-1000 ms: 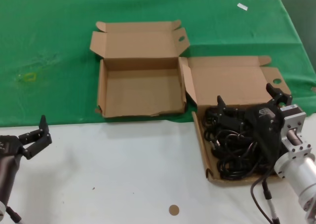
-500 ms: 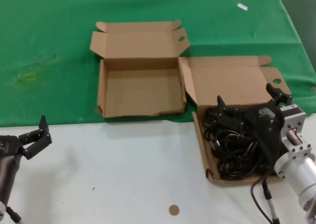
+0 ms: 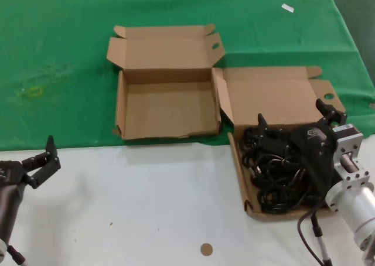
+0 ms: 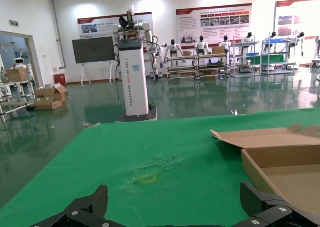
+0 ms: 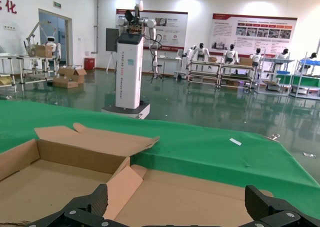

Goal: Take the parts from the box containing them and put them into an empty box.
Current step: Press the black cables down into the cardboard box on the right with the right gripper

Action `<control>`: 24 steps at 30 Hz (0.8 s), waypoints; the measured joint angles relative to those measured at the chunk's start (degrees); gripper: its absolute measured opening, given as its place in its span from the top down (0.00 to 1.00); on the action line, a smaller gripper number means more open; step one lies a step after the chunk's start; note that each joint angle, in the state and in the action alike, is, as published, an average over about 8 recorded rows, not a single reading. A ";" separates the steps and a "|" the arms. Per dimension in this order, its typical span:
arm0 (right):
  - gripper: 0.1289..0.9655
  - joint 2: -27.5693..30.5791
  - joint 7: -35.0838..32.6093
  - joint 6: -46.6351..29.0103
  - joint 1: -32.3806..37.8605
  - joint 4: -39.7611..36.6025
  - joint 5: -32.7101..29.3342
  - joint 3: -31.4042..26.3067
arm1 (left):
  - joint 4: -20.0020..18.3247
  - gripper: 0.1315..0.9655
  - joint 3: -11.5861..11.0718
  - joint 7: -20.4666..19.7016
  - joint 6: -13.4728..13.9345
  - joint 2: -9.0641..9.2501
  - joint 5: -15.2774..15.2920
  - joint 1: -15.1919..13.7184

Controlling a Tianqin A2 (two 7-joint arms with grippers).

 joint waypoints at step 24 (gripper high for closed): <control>0.00 7.08 0.21 5.33 0.43 0.39 4.43 -5.20 | 0.00 0.41 0.00 0.00 0.00 0.00 0.00 0.00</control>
